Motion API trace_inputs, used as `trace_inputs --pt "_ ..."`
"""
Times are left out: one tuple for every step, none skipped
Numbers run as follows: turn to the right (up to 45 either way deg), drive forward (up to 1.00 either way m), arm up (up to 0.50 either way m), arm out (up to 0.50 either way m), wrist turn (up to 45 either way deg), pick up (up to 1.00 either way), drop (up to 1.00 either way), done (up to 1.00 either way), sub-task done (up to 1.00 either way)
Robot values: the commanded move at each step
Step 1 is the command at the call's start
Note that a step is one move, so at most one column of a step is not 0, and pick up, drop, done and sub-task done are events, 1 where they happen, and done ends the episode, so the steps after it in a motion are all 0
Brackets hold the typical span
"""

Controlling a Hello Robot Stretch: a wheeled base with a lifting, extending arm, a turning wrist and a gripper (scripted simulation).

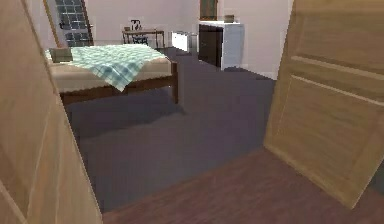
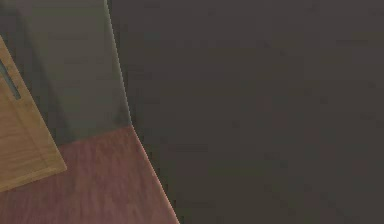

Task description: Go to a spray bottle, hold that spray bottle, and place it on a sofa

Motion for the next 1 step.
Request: trace_inputs --pt "-3.0 0.00 0.00 0.00 0.0 0.00 0.00 0.00 0.00"
